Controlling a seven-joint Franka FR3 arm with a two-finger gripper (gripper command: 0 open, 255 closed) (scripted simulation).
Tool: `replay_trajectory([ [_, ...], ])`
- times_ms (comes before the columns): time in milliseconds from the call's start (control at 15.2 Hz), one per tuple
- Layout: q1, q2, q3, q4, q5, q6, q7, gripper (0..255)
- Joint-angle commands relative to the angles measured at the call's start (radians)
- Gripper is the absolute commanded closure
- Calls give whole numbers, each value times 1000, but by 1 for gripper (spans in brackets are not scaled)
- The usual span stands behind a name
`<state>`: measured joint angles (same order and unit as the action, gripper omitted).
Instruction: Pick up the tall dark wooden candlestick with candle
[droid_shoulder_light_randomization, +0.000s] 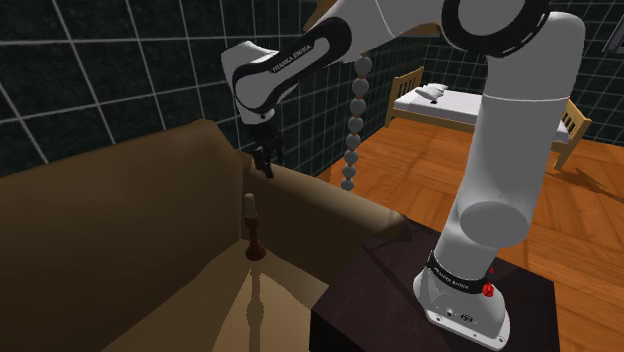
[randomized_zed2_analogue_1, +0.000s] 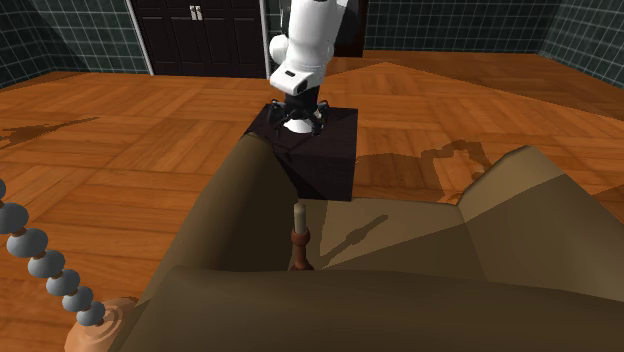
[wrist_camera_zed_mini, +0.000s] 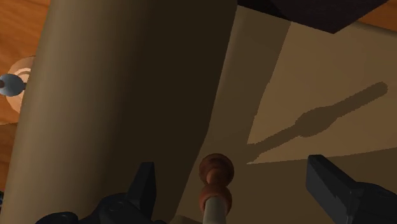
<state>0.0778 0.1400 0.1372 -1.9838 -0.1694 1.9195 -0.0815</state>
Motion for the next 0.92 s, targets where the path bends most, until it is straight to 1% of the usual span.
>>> replay_trajectory([
  [0,10,83,3,57,-36,5,3,0],
  [462,63,368,-6,269,-151,2,4,0],
  [858,117,624,-29,503,-230,-35,-21,0],
])
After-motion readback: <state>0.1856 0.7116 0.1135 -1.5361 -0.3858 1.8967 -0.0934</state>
